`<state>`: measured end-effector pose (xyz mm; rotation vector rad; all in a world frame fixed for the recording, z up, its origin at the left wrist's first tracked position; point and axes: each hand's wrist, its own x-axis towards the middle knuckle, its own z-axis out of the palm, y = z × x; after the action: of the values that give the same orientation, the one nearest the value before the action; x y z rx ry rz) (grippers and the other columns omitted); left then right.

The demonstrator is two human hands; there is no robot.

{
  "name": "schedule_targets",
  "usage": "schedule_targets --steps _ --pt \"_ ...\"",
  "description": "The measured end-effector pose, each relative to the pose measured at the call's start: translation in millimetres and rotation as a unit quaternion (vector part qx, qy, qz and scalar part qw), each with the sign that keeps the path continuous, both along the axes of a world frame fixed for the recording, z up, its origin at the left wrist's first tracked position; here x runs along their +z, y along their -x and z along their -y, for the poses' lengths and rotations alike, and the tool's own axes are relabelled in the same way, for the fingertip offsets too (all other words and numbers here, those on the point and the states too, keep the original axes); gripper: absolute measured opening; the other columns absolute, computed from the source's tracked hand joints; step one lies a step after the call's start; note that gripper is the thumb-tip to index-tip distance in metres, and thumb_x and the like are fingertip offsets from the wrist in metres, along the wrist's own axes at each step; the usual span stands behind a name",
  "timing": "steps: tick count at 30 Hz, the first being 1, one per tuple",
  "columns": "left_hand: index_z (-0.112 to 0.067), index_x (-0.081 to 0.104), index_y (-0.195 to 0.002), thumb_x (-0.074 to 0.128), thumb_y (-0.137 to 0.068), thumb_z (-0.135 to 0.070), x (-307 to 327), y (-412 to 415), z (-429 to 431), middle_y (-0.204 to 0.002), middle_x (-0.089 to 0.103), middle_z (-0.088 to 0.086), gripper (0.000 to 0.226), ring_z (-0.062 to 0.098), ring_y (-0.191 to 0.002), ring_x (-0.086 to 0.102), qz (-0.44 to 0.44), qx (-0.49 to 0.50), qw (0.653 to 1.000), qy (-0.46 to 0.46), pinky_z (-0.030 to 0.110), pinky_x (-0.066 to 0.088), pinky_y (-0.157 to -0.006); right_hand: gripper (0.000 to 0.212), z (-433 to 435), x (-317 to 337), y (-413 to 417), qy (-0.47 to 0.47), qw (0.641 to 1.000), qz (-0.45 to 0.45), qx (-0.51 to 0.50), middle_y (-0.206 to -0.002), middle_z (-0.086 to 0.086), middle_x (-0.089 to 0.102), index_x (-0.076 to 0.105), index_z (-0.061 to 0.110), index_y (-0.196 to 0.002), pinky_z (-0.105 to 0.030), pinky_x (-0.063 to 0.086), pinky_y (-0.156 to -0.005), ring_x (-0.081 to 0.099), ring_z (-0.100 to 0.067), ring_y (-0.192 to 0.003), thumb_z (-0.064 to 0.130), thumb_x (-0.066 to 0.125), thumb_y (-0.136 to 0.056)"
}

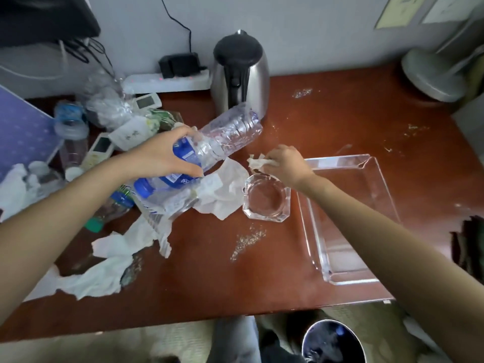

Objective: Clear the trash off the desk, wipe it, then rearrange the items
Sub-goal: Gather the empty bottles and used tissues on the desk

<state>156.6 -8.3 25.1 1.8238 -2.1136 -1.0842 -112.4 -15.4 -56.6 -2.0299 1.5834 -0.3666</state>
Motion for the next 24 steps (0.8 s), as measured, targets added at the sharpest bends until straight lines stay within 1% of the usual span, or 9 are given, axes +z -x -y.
schedule_targets --steps 2,4,8,11,14,18,20,22,24 --pt "-0.041 0.048 -0.117 0.082 -0.062 -0.039 -3 -12 5 -0.129 0.047 -0.017 0.065 0.006 -0.118 0.042 -0.006 0.001 1.000 -0.004 0.024 0.033 -0.093 0.026 8 -10 -11 -0.041 0.998 -0.035 -0.019 -0.117 -0.012 0.055 0.066 0.009 -0.105 -0.034 0.031 -0.097 0.045 -0.030 -0.113 0.022 0.064 -0.083" --pt "-0.044 0.047 -0.115 0.082 -0.061 -0.039 -6 -25 14 -0.126 0.048 -0.017 0.065 0.007 -0.117 0.045 -0.003 -0.018 1.000 -0.011 0.025 0.035 -0.093 0.044 14 -19 -22 -0.098 0.991 -0.071 -0.048 -0.133 -0.007 0.040 0.055 0.023 -0.122 -0.040 0.028 -0.102 0.033 -0.033 -0.121 0.036 0.066 -0.082" --pt "-0.044 0.044 -0.117 0.082 -0.063 -0.035 -6 -45 34 -0.123 0.047 -0.018 0.066 0.007 -0.111 0.047 0.004 -0.071 0.997 -0.034 0.023 0.036 -0.087 0.078 10 -36 -45 -0.062 0.990 -0.124 -0.036 -0.138 -0.008 0.034 0.030 0.029 -0.140 -0.044 0.031 -0.103 0.030 -0.031 -0.123 0.057 0.064 -0.076" --pt "-0.043 0.044 -0.120 0.083 -0.060 -0.040 -9 -58 41 -0.126 0.045 -0.020 0.072 0.004 -0.113 0.044 0.008 -0.106 0.993 -0.054 0.021 0.035 -0.088 0.084 5 -46 -61 -0.035 0.989 -0.144 -0.016 -0.134 -0.009 0.035 0.022 0.026 -0.143 -0.042 0.032 -0.103 0.034 -0.028 -0.122 0.058 0.062 -0.077" --pt "-0.043 0.045 -0.120 0.076 -0.046 -0.058 -5 -69 51 -0.125 0.047 -0.020 0.082 0.003 -0.113 0.045 0.000 -0.119 0.991 -0.061 0.019 0.036 -0.088 0.091 7 -44 -82 -0.066 0.994 -0.090 0.015 -0.143 -0.008 0.028 0.013 0.024 -0.147 -0.041 0.029 -0.104 0.032 -0.029 -0.124 0.064 0.055 -0.077" --pt "-0.053 0.047 -0.102 0.083 -0.063 -0.037 -4 -80 56 -0.112 0.048 -0.031 0.056 -0.007 -0.101 0.049 -0.021 -0.155 0.986 -0.064 0.008 0.034 -0.081 0.104 -15 -35 -119 -0.090 0.993 -0.076 0.034 -0.147 -0.004 0.018 0.012 0.029 -0.145 -0.053 0.017 -0.109 0.020 -0.033 -0.130 0.089 0.024 -0.061" --pt "-0.052 0.049 -0.109 0.081 -0.057 -0.046 -6 -86 56 -0.116 0.050 -0.029 0.062 -0.005 -0.105 0.050 -0.021 -0.155 0.986 -0.064 0.013 0.037 -0.085 0.102 -35 -36 -137 -0.088 0.990 -0.103 0.031 -0.151 -0.003 0.008 0.005 0.035 -0.145 -0.066 0.006 -0.108 0.006 -0.038 -0.137 0.088 0.033 -0.062" --pt "-0.048 0.049 -0.114 0.074 -0.049 -0.053 -6 -92 56 -0.121 0.049 -0.028 0.069 -0.001 -0.112 0.047 -0.021 -0.155 0.986 -0.066 0.018 0.036 -0.090 0.103 -53 -42 -149 -0.104 0.985 -0.139 0.008 -0.155 -0.005 -0.001 -0.001 0.039 -0.145 -0.068 -0.004 -0.104 -0.006 -0.042 -0.139 0.083 0.045 -0.064" --pt "-0.048 0.050 -0.111 0.072 -0.046 -0.054 -5 -97 54 -0.120 0.048 -0.032 0.069 -0.005 -0.114 0.043 -0.031 -0.168 0.983 -0.068 0.014 0.032 -0.091 0.106 -66 -54 -155 -0.091 0.981 -0.168 -0.011 -0.155 -0.010 0.005 0.003 0.038 -0.146 -0.067 -0.005 -0.104 -0.005 -0.044 -0.140 0.081 0.050 -0.061"
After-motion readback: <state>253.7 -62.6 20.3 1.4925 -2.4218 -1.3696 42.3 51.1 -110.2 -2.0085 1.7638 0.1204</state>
